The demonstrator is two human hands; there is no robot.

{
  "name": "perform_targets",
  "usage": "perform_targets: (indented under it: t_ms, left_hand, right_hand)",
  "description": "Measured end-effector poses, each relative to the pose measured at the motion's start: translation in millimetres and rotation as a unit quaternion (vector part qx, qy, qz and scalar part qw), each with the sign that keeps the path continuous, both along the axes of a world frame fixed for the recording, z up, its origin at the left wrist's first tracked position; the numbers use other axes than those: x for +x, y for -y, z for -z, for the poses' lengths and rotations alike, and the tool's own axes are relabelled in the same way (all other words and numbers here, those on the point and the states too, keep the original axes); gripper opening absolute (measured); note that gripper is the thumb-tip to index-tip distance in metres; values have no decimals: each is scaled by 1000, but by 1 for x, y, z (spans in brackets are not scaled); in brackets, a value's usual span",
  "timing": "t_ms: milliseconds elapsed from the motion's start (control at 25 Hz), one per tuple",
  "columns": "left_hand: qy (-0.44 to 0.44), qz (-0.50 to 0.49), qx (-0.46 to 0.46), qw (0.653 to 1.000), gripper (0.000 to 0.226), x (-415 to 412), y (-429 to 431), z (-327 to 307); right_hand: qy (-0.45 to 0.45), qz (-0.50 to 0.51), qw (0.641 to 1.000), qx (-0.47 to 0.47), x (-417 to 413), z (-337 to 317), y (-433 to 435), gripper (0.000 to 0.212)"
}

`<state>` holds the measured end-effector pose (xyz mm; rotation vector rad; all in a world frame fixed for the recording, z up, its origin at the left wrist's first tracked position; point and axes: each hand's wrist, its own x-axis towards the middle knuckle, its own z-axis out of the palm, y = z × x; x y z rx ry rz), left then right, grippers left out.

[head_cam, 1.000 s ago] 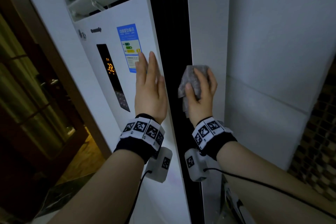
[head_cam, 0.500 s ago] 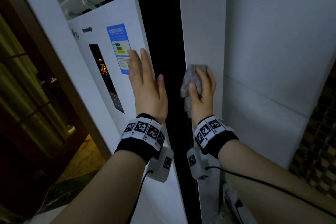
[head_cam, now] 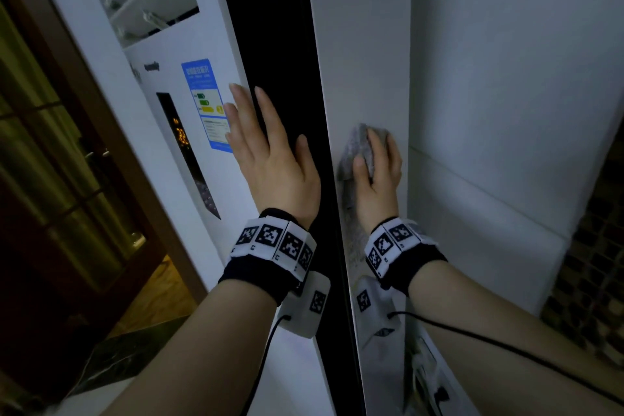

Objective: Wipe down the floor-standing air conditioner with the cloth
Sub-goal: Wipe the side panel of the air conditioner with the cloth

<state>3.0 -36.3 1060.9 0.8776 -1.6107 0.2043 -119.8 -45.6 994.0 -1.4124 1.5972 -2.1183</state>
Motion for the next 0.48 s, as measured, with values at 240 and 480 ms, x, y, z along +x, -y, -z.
perform_targets:
  t_ms: [240,480]
  left_hand:
    - [20,-59,-9,998,68,-17,-5,-2]
    - [59,-103,-27,993,67,-35,-2,0]
  right_hand:
    - [51,-5,999,-9,-20,-13,6,41]
    - [5,-52,997,-53,-22,-3,5,39]
